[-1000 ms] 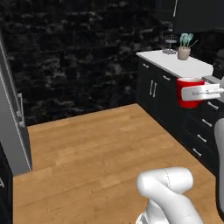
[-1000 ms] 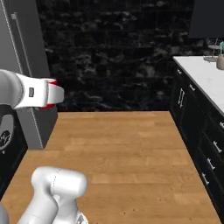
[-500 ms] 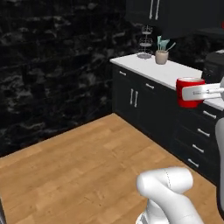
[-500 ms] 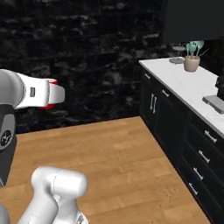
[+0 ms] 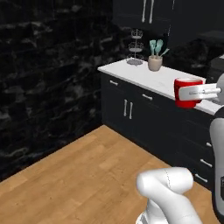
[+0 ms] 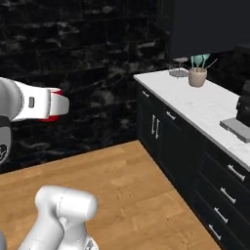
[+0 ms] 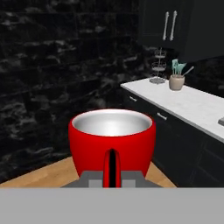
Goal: Gather all objects into one cabinet and sort the glasses and bowls to opposite sides.
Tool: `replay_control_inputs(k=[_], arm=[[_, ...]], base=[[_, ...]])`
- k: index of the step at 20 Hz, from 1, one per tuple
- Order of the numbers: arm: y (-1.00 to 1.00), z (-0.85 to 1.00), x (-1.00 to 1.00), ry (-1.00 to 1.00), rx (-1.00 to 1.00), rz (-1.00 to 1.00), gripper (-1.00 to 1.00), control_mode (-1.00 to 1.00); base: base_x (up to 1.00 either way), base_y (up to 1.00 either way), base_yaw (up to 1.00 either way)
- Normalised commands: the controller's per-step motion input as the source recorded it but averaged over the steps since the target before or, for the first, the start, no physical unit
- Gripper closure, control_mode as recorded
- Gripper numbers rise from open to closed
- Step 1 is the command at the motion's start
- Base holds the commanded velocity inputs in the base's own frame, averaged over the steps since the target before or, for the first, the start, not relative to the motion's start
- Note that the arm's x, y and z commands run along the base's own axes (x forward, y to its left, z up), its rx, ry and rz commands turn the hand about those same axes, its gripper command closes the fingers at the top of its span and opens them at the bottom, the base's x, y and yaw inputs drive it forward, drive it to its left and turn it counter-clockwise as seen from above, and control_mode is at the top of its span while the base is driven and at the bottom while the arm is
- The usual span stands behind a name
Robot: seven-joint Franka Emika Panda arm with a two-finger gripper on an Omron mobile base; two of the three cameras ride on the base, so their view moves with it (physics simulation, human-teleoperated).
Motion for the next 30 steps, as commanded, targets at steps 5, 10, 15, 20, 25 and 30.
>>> replay_control_inputs(k=[5,10,15,20,25,30], arm=[[0.00,0.00,0.00,0.00,0.00,0.00,1.00,1.00],[0.00,0.00,0.00,0.00,0.00,0.00,1.00,1.00],[0.00,0.00,0.00,0.00,0.00,0.00,1.00,1.00],[0.00,0.00,0.00,0.00,0.00,0.00,1.00,1.00],[0.00,0.00,0.00,0.00,0.00,0.00,1.00,1.00],[0.00,0.00,0.00,0.00,0.00,0.00,1.00,1.00]], base=[[0.79,-0.21,-0.38],[0.85,-0.03,-0.43],[0.88,0.00,-0.43],[0.71,0.01,-0.53],[0.52,0.07,-0.60],[0.41,0.14,-0.53]])
